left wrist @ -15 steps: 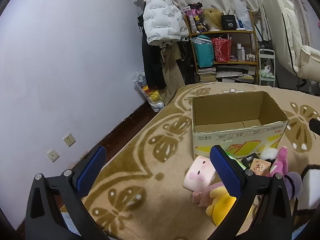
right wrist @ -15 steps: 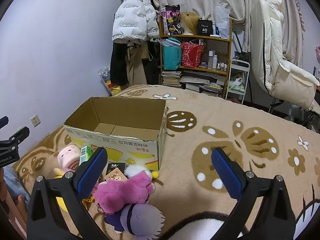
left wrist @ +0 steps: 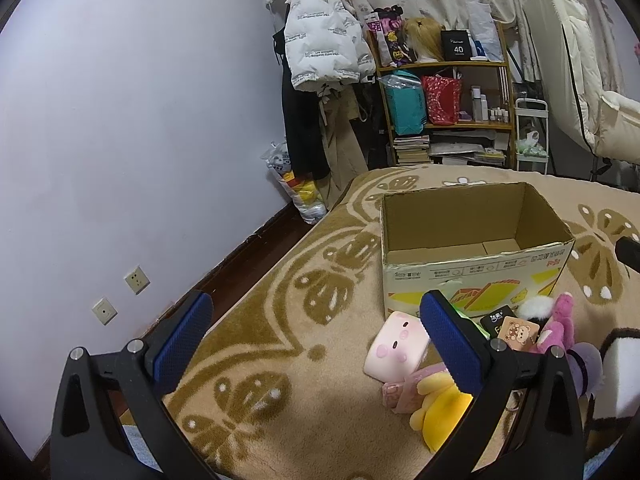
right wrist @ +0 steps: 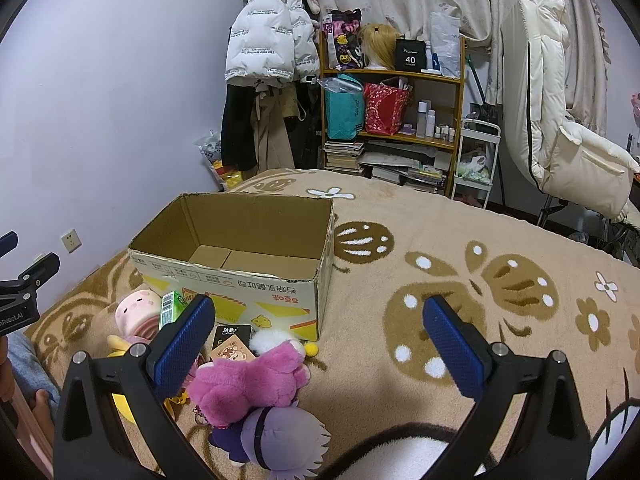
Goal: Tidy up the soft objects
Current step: 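Move both tools toward the pile of plush toys beside the box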
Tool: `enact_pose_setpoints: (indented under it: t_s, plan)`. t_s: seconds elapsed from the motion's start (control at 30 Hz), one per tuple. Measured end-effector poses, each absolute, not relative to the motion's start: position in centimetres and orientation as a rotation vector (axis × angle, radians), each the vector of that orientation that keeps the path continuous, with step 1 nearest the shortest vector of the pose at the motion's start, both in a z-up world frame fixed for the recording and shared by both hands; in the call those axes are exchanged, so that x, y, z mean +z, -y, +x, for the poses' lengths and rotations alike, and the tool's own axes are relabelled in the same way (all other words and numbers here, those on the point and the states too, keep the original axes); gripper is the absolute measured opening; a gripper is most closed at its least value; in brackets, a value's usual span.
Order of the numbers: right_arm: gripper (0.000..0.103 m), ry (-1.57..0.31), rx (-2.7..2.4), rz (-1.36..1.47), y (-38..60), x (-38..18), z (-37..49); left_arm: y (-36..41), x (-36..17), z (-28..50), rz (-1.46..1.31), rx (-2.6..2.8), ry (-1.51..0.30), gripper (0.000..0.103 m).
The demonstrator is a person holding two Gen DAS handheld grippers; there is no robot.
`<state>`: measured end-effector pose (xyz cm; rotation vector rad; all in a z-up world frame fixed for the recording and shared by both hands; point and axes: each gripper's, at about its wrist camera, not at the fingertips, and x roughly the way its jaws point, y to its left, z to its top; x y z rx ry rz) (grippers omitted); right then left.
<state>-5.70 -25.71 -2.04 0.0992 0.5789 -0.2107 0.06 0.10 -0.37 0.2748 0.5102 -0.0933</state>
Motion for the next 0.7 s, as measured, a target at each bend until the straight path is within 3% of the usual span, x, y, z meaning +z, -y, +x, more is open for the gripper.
enact_pose_setpoints:
  t_s: [0.7]
  plan:
    - [0.103, -0.583, -0.210, 0.099, 25.66, -2.19, -5.72, 0.16, -0.51, -0.15, 0.285, -0.096, -0.510, 0.103]
